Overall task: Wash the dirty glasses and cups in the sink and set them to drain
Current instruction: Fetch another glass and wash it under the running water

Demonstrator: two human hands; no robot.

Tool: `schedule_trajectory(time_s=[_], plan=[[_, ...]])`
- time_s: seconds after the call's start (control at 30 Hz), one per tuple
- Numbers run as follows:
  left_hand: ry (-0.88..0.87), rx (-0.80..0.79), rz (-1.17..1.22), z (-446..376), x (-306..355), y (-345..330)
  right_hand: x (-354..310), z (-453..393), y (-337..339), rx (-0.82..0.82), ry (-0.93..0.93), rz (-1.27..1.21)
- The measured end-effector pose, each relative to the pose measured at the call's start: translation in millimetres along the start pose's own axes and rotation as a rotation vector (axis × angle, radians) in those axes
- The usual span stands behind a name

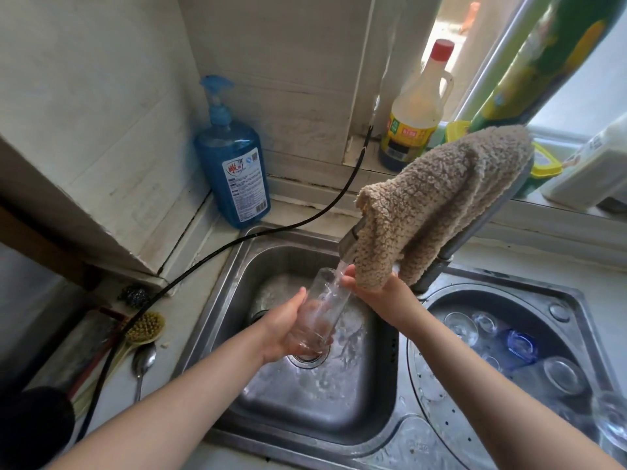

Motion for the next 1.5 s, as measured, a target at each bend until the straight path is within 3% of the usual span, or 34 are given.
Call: schedule_trajectory(time_s=[0.17,0.27,0.4,0.57,0.73,0.87,0.97,1.07,1.13,1.27,1.37,1.43,1.5], plan=[[-0.088,0.070,-0.201,-3.6,-4.2,13.4,-17.3,6.8,-11.8,-0.365,0.038,0.065],[-0.214,0.113,-0.326,1.0,-4.2,10.7,-21.5,7.8,-14.8,-0.462,0.089,0.189],[-0.489,0.178,-0.485,10.1,3.2,7.4,-16.0,10.1,-23.8,-0.341,0.393,0.528],[-0.652,0.357,-0.972,9.5,-13.1,7.4,-16.2,12.3,-23.9,-0.175,0.433,0.676],[-0.798,0.584,-0.819,-15.4,-13.0,-6.8,-20.4,24.2,-33.6,-0.008,0.472,0.631],[-0.809,0.580,-0.821,-26.6,-9.3,-6.5,-15.8,28.0,-18.4,0.090,0.519,0.634],[-0.806,0.585,-0.907,-24.8,-5.6,-0.9,-17.7,25.7,-18.3,-0.170,0.496,0.762],[-0.815,0.548,-1.149,-20.2,0.4,3.2,-8.6,4.6,-23.5,-0.553,0.239,0.891],[-0.816,0.553,-1.227,-17.0,5.2,4.3,-7.1,-12.5,-25.5,-0.656,0.097,0.680],[-0.856,0.638,-1.314,-11.8,15.4,8.6,-21.1,-16.6,-31.4,-0.862,-0.208,-0.353],[-0.851,0.614,-1.355,-11.1,18.6,17.9,-28.2,-12.4,-42.6,-0.855,-0.297,-0.649],[-0.809,0.555,-1.339,-14.0,17.6,24.5,-22.0,-12.7,-52.9,-0.778,-0.170,-0.358],[-0.751,0.470,-1.265,-17.9,15.8,30.8,-8.8,-15.9,-58.0,-0.655,0.230,0.407]])
Point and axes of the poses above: each hand's wrist, its own z-axis away from the middle knuckle, its own y-axis out of the back of the hand, x = y × z, the point moved 2 cm from there along -z, towards the middle knuckle, and after that the axes turned 3 degrees about -z, right-handed, at the moved point
